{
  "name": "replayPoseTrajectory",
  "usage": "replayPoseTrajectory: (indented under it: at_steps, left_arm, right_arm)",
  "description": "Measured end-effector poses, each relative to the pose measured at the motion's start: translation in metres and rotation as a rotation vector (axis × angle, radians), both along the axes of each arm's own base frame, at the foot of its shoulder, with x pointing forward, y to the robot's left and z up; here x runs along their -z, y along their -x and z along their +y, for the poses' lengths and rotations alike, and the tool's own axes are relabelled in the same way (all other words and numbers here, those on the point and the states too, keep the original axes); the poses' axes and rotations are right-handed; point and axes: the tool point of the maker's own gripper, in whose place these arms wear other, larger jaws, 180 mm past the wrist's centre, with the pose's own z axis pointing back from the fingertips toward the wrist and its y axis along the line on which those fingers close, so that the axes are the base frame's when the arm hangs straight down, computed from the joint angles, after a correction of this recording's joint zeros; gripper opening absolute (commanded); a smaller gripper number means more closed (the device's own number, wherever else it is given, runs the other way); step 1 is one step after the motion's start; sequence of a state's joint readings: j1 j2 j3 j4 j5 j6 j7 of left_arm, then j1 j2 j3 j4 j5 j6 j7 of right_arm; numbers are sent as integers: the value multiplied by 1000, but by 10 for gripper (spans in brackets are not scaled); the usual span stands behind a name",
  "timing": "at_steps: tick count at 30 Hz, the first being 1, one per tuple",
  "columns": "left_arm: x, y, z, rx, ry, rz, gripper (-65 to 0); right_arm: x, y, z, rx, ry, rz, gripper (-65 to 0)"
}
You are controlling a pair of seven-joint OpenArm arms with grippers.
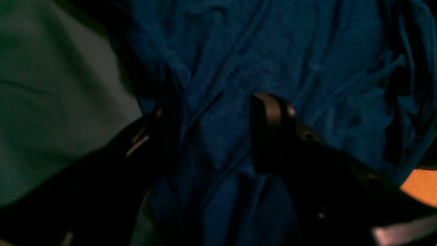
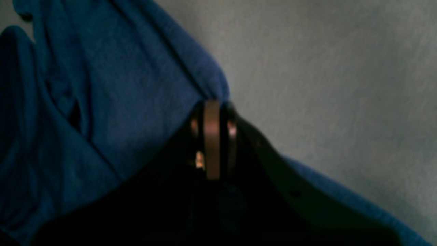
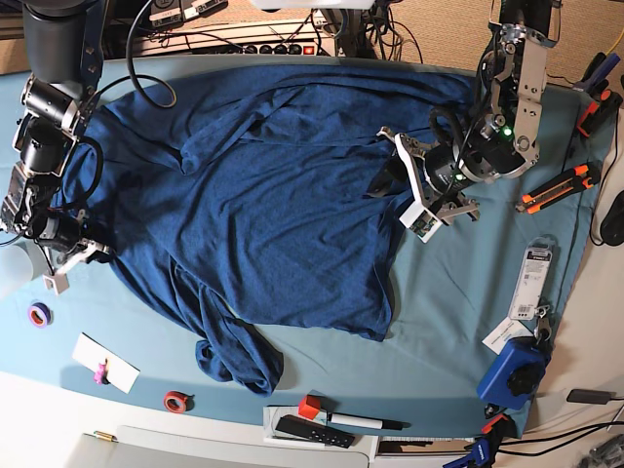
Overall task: Layout the t-shirt on the table in an organized manner, then fold the t-shirt properly
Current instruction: 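Grasp the t-shirt edge with the right gripper and drag it outward, then grasp the hem fabric with the left gripper and pull it toward the left arm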
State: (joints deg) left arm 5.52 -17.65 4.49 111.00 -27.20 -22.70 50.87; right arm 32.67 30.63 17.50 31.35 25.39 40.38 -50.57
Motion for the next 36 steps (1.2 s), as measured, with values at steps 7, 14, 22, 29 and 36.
replayPoseTrajectory:
  at_steps: [7, 14, 22, 29, 36]
  left_arm:
    - [2, -32, 13, -114, 22, -29, -326]
    - [42, -117, 36, -260, 108, 166, -326]
    - [55, -177, 5, -284, 250, 363, -326]
    - [61, -201, 8, -354, 203, 365, -326]
    - [65, -200, 8, -373, 221, 359, -326]
  right_arm:
    - [-1, 9, -19, -4, 66, 31, -650]
    - [-2, 8, -21, 1, 72, 25, -650]
    - [-2, 7, -20, 2, 71, 20, -650]
    - [-2, 7, -20, 3, 70, 20, -650]
    - [-2, 7, -21, 4, 71, 20, -650]
